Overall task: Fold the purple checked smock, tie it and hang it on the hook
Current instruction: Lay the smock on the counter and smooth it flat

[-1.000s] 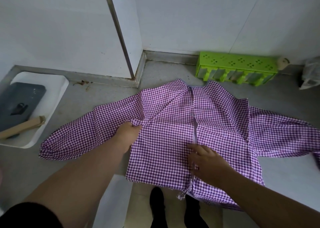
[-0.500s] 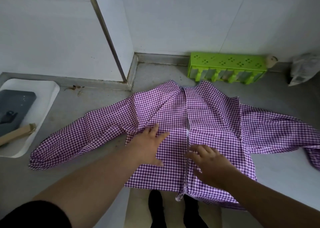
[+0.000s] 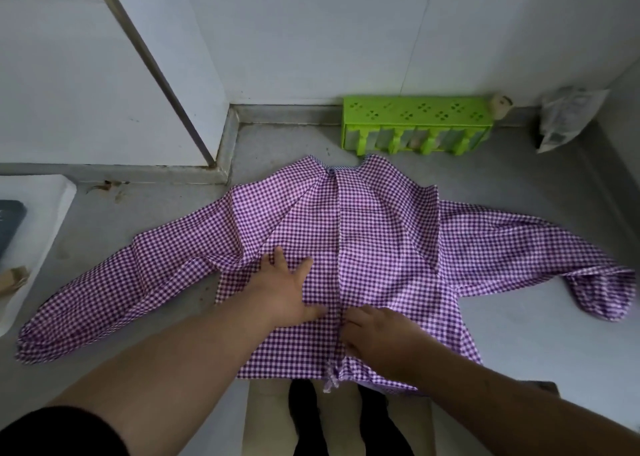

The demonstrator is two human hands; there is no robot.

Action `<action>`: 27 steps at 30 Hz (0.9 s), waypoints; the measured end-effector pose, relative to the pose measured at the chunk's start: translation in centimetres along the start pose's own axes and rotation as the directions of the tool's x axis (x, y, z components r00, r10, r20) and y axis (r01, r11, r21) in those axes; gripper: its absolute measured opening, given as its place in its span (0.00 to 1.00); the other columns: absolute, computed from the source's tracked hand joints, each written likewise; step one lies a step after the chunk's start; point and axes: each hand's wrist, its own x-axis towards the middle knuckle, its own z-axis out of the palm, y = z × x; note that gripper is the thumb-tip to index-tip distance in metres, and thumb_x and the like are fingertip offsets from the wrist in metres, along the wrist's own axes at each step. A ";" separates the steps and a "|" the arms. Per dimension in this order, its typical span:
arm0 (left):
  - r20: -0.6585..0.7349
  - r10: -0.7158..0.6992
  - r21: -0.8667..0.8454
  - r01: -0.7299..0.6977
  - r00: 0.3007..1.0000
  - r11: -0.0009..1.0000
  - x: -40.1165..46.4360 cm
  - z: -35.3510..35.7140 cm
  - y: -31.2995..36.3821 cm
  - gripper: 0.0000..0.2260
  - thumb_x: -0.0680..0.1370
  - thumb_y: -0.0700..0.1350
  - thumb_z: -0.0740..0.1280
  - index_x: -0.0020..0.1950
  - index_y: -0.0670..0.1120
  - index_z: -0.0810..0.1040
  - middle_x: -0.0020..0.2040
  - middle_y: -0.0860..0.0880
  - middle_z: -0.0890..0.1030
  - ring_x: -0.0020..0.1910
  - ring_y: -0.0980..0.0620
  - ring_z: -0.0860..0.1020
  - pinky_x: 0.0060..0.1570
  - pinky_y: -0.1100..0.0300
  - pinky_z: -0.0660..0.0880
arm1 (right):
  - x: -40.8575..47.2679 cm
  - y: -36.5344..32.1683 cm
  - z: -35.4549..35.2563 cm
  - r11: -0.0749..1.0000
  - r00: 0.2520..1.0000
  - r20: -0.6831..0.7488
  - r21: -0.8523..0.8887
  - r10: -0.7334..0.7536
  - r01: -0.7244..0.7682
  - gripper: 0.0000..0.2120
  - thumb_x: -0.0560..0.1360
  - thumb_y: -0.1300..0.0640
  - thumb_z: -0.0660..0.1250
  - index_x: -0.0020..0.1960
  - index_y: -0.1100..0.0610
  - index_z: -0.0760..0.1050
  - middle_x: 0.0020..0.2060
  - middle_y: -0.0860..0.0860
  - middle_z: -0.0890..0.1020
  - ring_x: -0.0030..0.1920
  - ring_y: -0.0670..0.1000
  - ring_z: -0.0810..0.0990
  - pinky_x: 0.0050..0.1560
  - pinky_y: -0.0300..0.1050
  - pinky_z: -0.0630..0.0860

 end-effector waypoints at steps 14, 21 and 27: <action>-0.093 -0.021 0.154 0.036 0.995 0.987 0.7 -1.9 5.8 0.62 0.70 0.75 0.69 0.83 0.47 0.30 0.84 0.36 0.35 0.83 0.31 0.50 0.78 0.39 0.63 | -10.2 6.4 -2.9 0.333 0.377 0.115 0.286 0.919 -0.899 0.15 0.83 0.53 0.57 0.67 0.46 0.73 0.67 0.51 0.72 0.66 0.57 0.71 0.68 0.56 0.72; -0.019 0.006 0.208 -0.002 1.000 0.978 0.8 -2.8 7.7 0.47 0.77 0.73 0.60 0.84 0.59 0.35 0.84 0.37 0.36 0.82 0.30 0.53 0.78 0.39 0.63 | -12.5 10.0 -3.0 -0.053 0.094 0.270 0.492 0.958 -0.869 0.29 0.76 0.42 0.68 0.73 0.51 0.67 0.68 0.55 0.72 0.65 0.60 0.75 0.65 0.60 0.77; -0.179 0.251 0.444 -0.150 0.951 0.884 1.9 -3.7 10.2 0.44 0.79 0.68 0.62 0.85 0.44 0.51 0.85 0.37 0.52 0.82 0.38 0.56 0.80 0.41 0.58 | -12.6 15.1 -4.5 -0.392 -0.183 0.354 0.883 0.917 -0.258 0.34 0.73 0.51 0.73 0.74 0.57 0.65 0.63 0.54 0.78 0.60 0.59 0.79 0.62 0.60 0.79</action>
